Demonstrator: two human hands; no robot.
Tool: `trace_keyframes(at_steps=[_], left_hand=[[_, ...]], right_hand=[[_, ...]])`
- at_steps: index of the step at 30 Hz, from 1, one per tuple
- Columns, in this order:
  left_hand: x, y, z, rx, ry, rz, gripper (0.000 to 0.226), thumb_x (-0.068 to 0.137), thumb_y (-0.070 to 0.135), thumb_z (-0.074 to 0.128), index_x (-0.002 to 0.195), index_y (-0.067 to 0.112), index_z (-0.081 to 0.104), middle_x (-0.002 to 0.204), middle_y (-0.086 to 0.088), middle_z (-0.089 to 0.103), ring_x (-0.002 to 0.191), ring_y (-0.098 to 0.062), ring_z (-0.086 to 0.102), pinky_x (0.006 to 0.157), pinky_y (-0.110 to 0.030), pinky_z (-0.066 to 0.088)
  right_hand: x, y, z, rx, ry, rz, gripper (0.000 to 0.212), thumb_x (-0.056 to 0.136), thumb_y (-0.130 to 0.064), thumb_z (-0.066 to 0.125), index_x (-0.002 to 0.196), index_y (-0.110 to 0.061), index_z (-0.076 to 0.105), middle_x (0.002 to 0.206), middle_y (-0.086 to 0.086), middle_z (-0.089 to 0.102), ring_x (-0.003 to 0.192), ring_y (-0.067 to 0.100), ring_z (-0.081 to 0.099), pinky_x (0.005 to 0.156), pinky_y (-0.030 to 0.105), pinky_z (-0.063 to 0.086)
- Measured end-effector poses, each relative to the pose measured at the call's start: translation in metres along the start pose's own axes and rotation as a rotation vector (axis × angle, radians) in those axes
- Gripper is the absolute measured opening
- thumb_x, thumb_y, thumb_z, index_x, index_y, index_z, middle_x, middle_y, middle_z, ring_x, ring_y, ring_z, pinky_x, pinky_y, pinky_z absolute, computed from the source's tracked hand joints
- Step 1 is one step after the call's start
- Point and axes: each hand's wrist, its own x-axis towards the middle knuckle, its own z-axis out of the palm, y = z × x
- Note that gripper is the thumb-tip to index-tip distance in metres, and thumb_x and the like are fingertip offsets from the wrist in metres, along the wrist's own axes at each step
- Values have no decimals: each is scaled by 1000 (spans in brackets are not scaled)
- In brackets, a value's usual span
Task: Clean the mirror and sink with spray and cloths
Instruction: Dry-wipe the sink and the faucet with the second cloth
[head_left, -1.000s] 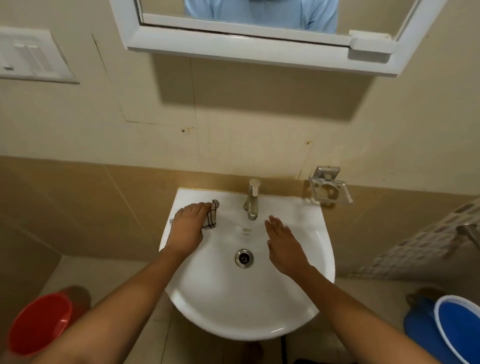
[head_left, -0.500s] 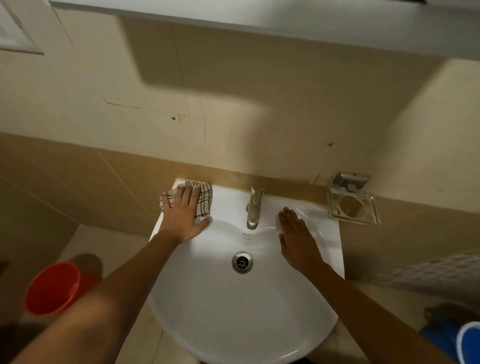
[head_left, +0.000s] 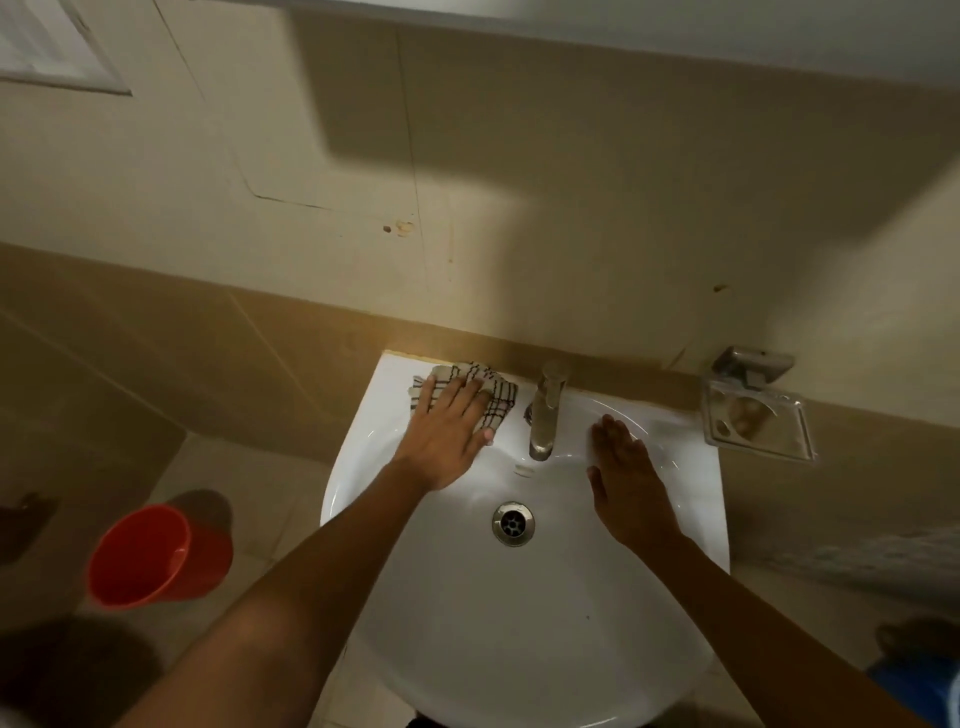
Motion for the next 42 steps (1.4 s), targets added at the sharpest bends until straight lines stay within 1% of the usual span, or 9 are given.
trace_keyframes(at_steps=[5, 9, 12, 15, 20, 28, 33, 38, 42], left_hand=[[-11, -50, -1, -10, 62, -86, 72, 99, 57, 13, 151, 11, 35, 158, -11, 33, 150, -29, 21, 121, -56, 3], [-13, -69, -1, -18, 110, -151, 71, 98, 56, 16, 148, 11, 39, 153, -13, 41, 145, -32, 31, 119, -60, 12], [-12, -53, 2, -6, 140, -179, 68, 97, 50, 22, 146, 8, 41, 152, -16, 41, 142, -36, 33, 118, -61, 10], [-11, -27, 7, 41, 109, -105, 68, 95, 49, 23, 146, 8, 42, 151, -16, 42, 144, -39, 30, 117, -63, 11], [1, 15, 11, -15, 89, 60, 62, 96, 49, 31, 138, 9, 53, 143, -13, 53, 137, -37, 43, 115, -63, 22], [16, 27, 12, -100, 101, 23, 59, 96, 50, 34, 135, 11, 56, 142, -10, 55, 136, -36, 45, 113, -63, 24], [-6, 47, 18, -64, 82, -30, 75, 90, 63, 43, 142, 11, 47, 147, -11, 49, 142, -36, 37, 119, -60, 2], [-26, 96, 26, -96, 51, -109, 78, 86, 42, 68, 148, 5, 38, 152, -18, 41, 143, -40, 33, 116, -65, 17], [-32, 125, 34, -120, -8, -85, 73, 92, 44, 53, 152, 9, 31, 157, -16, 33, 147, -38, 24, 118, -63, 15]], right_hand=[[-4, -7, -7, 3, 4, 57, 55, 94, -10, 52, 144, 2, 35, 153, 21, 30, 142, 36, 29, 113, 46, 22], [-5, -14, -12, -3, -34, 125, 59, 95, -9, 46, 150, -1, 24, 159, 16, 17, 148, 30, 13, 119, 44, 12], [-10, -16, -13, -5, -37, 167, 59, 96, -9, 41, 151, -2, 21, 160, 17, 14, 149, 30, 10, 119, 43, 8], [-17, -19, -14, -7, -47, 202, 58, 96, -17, 26, 152, -3, 18, 160, 17, 11, 149, 31, 8, 119, 43, 7], [-30, -19, -15, -33, -50, 226, 65, 97, -9, 39, 154, -8, 7, 162, 13, 0, 149, 27, -2, 120, 38, 0], [-33, 0, -25, -38, -58, 214, 67, 95, -7, 37, 154, -8, 5, 162, 11, -1, 150, 24, -4, 121, 37, 0], [-38, 21, -31, -8, -74, 220, 68, 93, -5, 42, 153, -8, 10, 162, 10, 2, 150, 23, 0, 121, 37, 3], [-49, 48, -38, -55, -117, 184, 69, 95, -10, 40, 153, -7, 2, 162, 10, -4, 150, 24, -2, 121, 37, 3], [-53, 66, -42, -16, -146, 146, 71, 92, -5, 40, 153, -7, 4, 162, 11, -1, 150, 25, -1, 122, 39, 7]])
